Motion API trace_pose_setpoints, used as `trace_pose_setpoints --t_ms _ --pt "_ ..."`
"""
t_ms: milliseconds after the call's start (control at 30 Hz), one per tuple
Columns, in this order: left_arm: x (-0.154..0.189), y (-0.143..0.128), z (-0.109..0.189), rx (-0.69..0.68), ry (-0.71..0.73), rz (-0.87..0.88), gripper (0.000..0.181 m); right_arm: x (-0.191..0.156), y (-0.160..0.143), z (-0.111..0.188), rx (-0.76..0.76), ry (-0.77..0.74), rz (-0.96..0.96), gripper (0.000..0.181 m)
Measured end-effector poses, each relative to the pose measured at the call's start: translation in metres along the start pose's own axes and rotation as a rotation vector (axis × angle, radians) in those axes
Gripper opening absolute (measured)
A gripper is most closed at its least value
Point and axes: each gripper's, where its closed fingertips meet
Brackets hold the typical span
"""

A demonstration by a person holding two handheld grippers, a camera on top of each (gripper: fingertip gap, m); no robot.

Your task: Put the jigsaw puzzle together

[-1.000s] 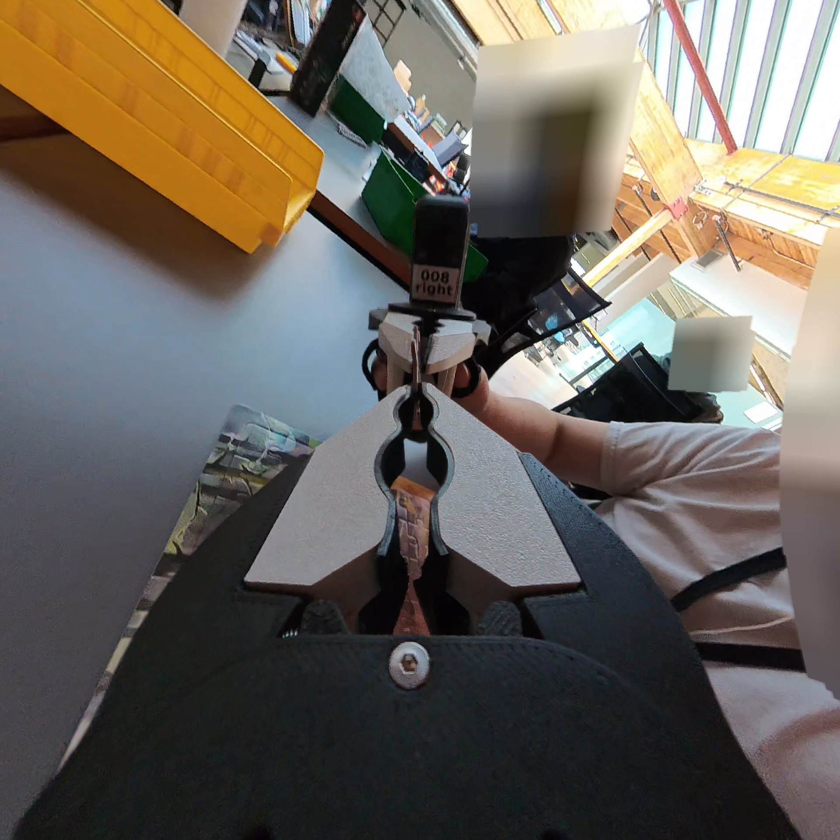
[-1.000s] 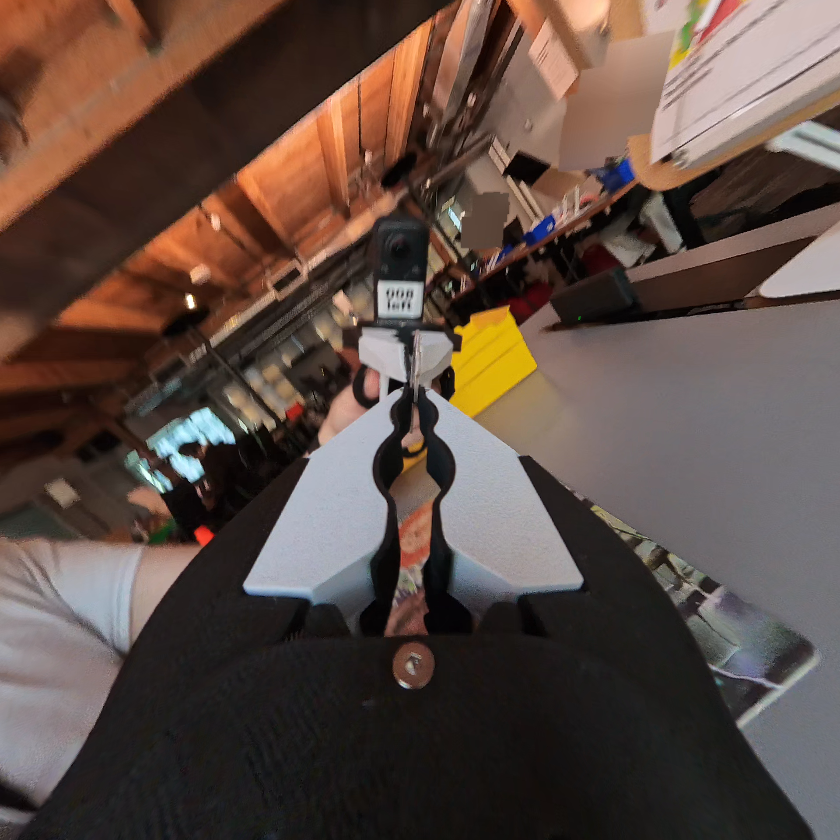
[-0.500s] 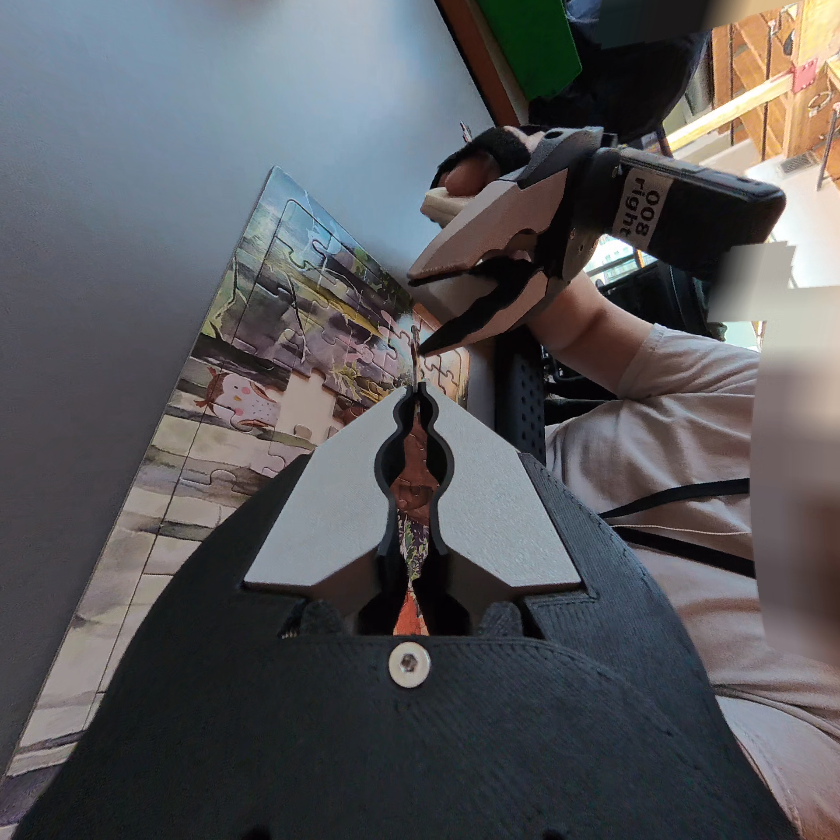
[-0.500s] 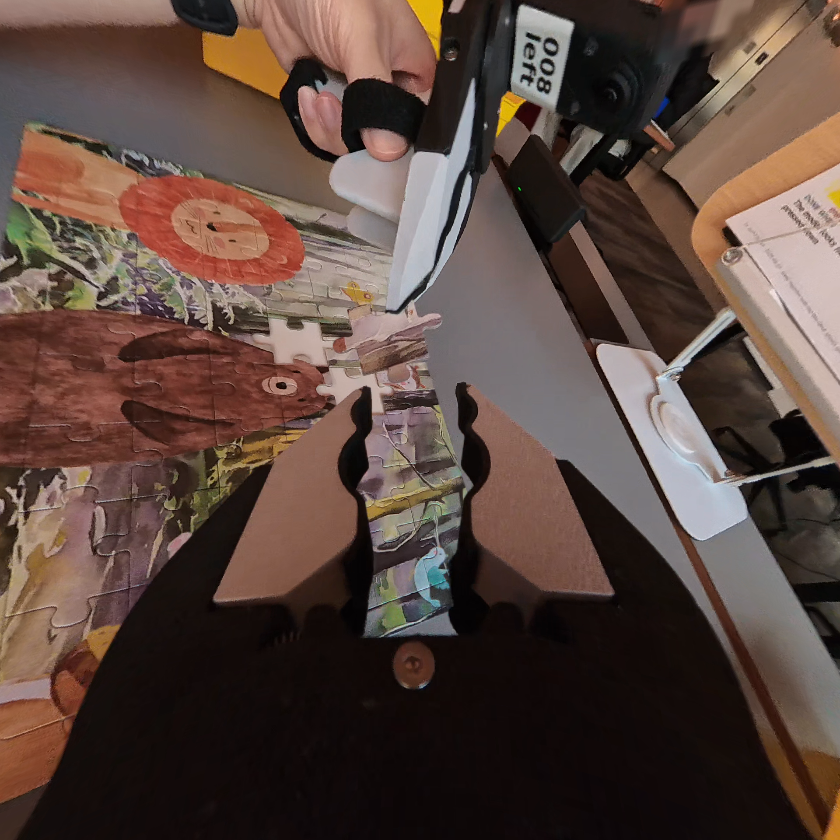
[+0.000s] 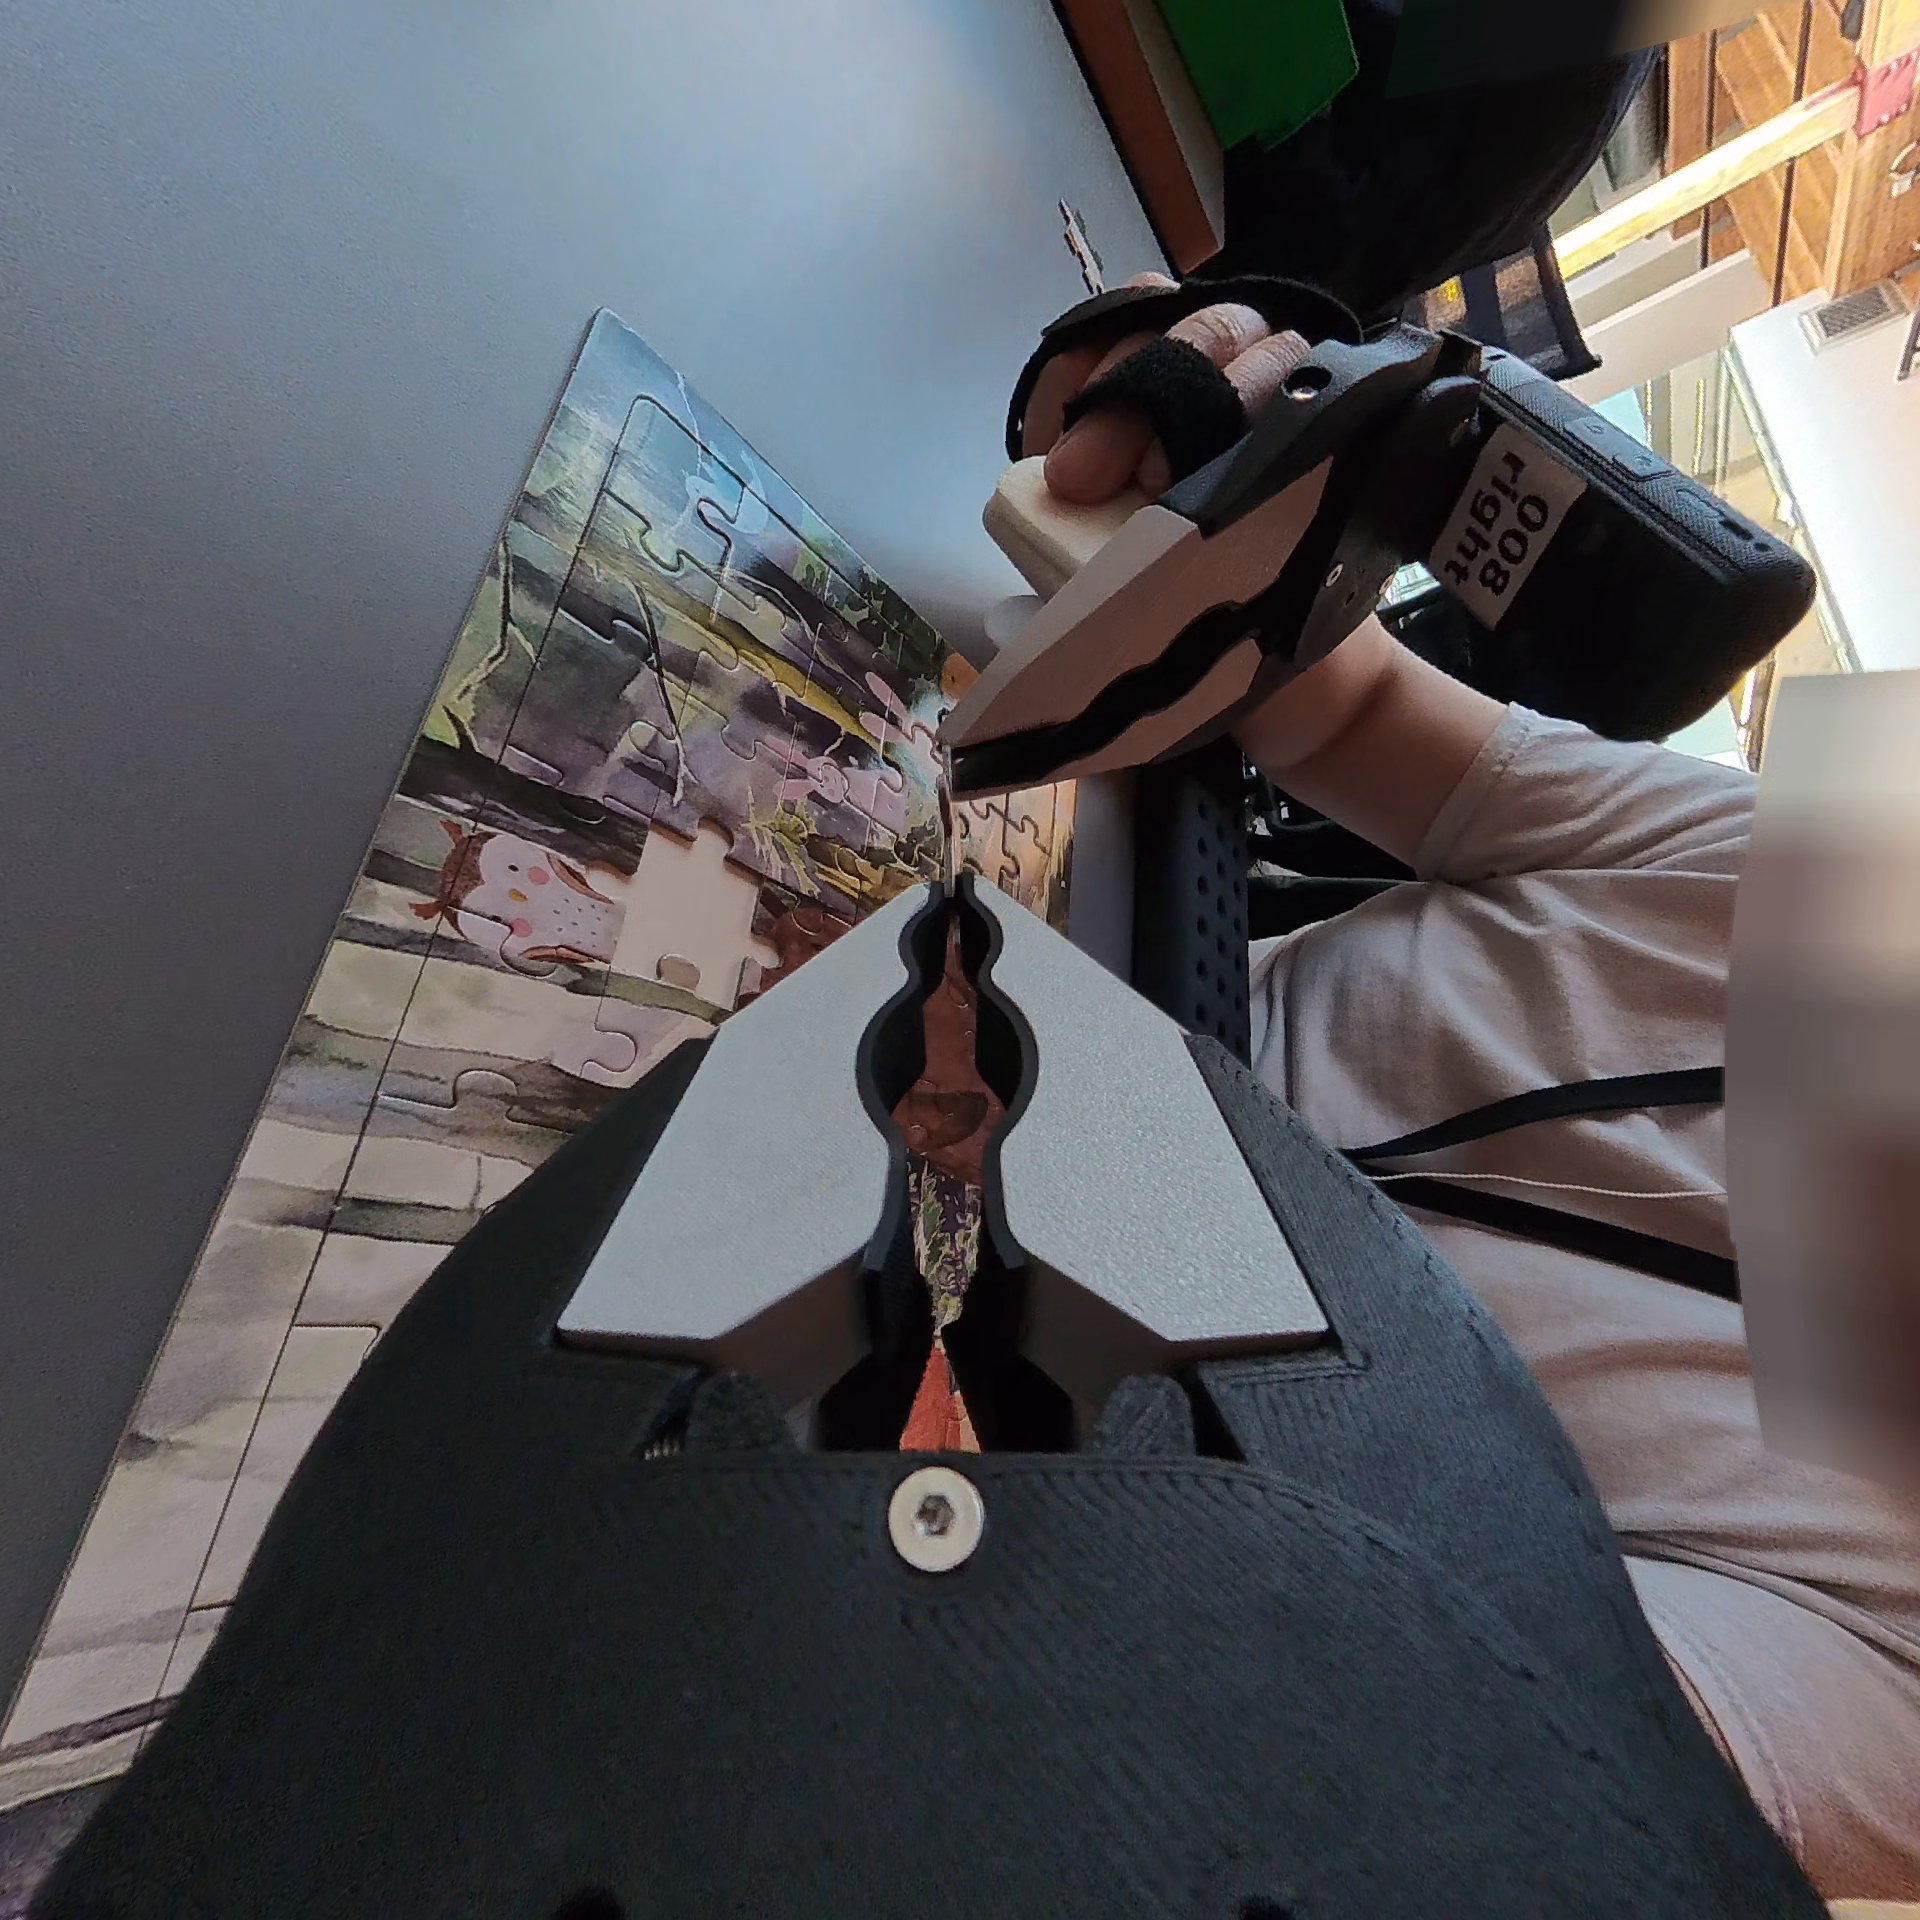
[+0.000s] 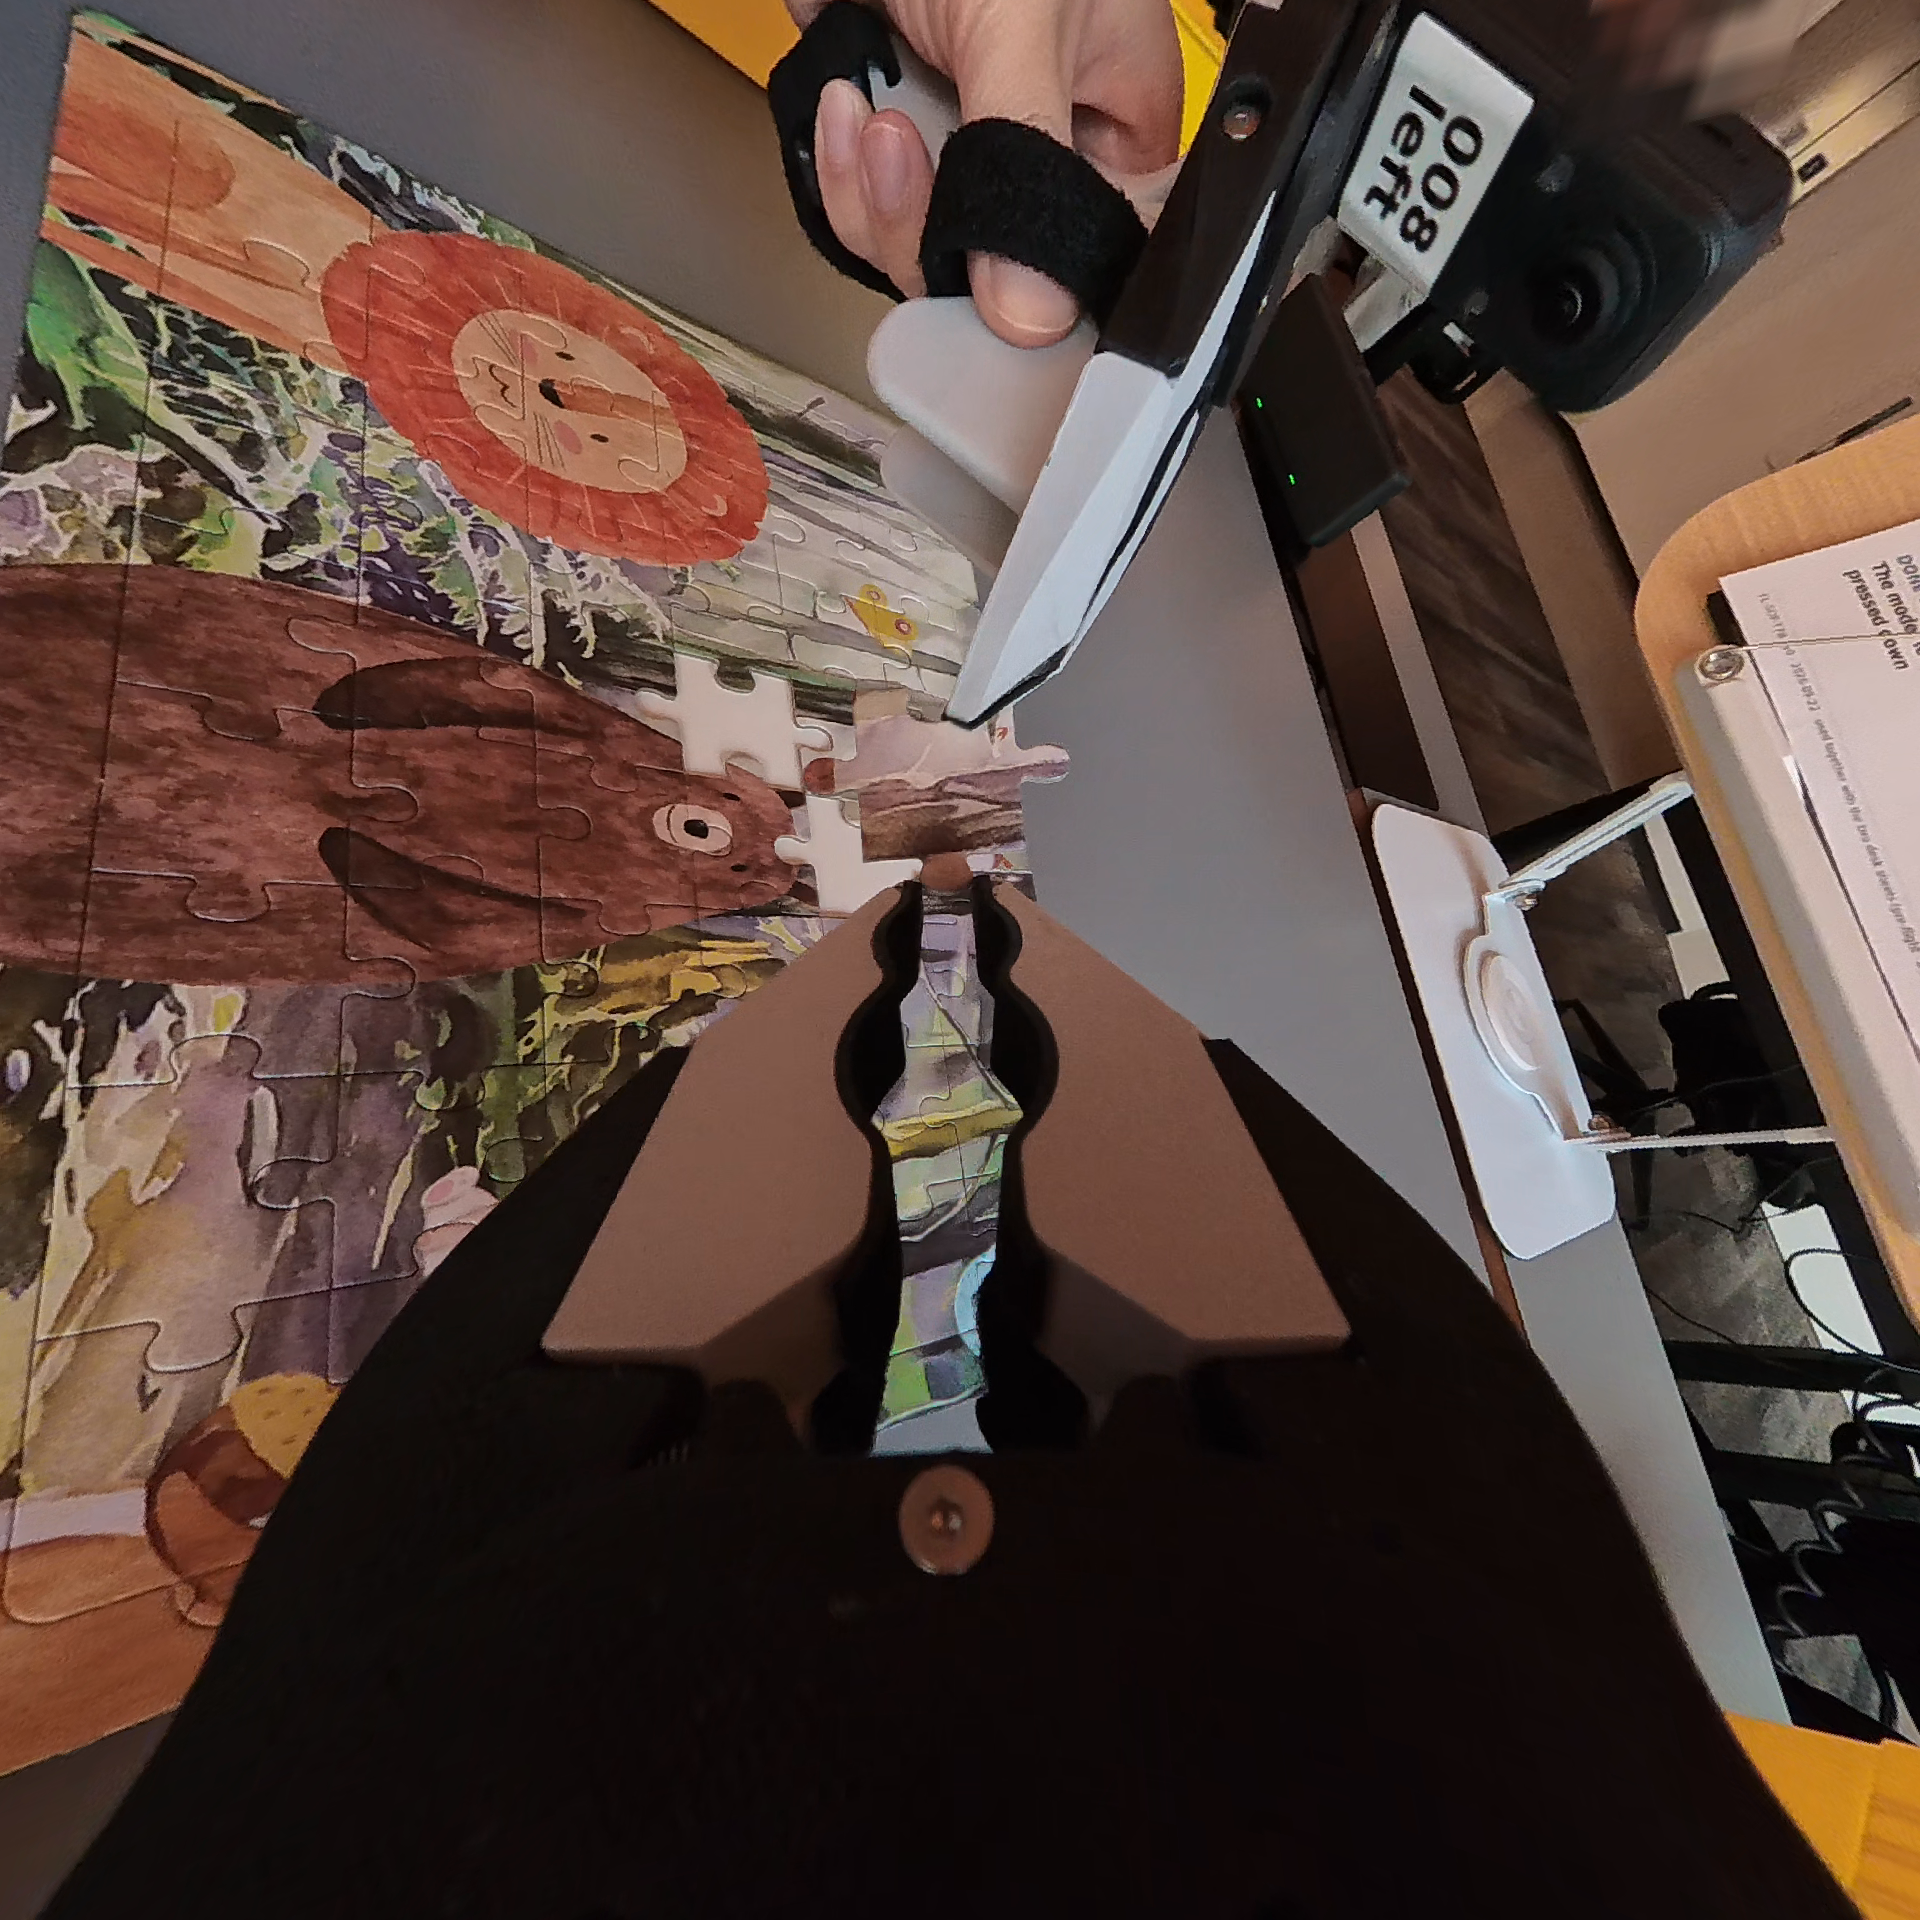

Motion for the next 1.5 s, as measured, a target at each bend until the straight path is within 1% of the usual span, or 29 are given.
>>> trace_pose_setpoints --t_ms 200,333,367,433,500,533,600,667,800,933,1033,1167,1367,1500 --pt "0.001 0.0 -0.002 -0.004 -0.008 0.0 0.0 -0.002 0.003 0.0 0.001 -0.003 0.013 0.009" --pt "-0.001 -0.001 0.0 -0.004 -0.002 0.013 0.0 -0.003 0.001 -0.004 -0.029 0.014 0.004 0.008" --pt "-0.003 0.0 0.002 0.006 0.008 0.032 0.006 -0.003 0.0 -0.006 -0.048 0.034 -0.006 0.008" --pt "-0.019 -0.001 0.013 0.027 0.091 0.074 0.019 -0.006 -0.007 -0.013 -0.125 0.107 -0.067 0.008" --pt "-0.037 -0.003 0.026 0.042 0.207 0.08 0.025 -0.012 -0.015 -0.022 -0.206 0.194 -0.15 0.008" --pt "-0.041 -0.003 0.03 0.05 0.231 0.071 0.024 -0.015 -0.019 -0.025 -0.246 0.235 -0.18 0.009" --pt "-0.038 -0.003 0.033 0.046 0.229 0.049 0.015 -0.015 -0.025 -0.03 -0.3 0.263 -0.21 0.009" --pt "-0.036 -0.008 0.031 0.001 0.237 0.024 0.012 -0.016 -0.03 -0.031 -0.353 0.306 -0.242 0.009" --pt "-0.035 -0.016 0.024 -0.06 0.23 0.018 0.008 -0.012 -0.038 -0.034 -0.418 0.323 -0.262 0.008" --pt "-0.04 -0.025 0.016 -0.123 0.227 0.025 0.004 -0.011 -0.04 -0.037 -0.434 0.332 -0.268 0.009" --pt "-0.042 -0.026 0.012 -0.148 0.238 0.017 0.0 -0.01 -0.041 -0.038 -0.442 0.337 -0.268 0.009" --pt "-0.046 -0.025 0.005 -0.17 0.256 0.001 0.0 -0.011 -0.04 -0.039 -0.442 0.346 -0.263 0.008" --pt "-0.052 -0.034 -0.007 -0.252 0.276 -0.002 0.0 -0.01 -0.04 -0.04 -0.444 0.345 -0.257 0.009" --pt "-0.052 -0.036 -0.011 -0.27 0.277 -0.001 0.0 -0.008 -0.04 -0.041 -0.439 0.334 -0.247 0.009"
Point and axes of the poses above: each gripper's, where its closed fingertips meet, z back along the fingers, y out of its top, x = y × z across the jaws, and after that the axes turned 15 degrees about -z, right-handed
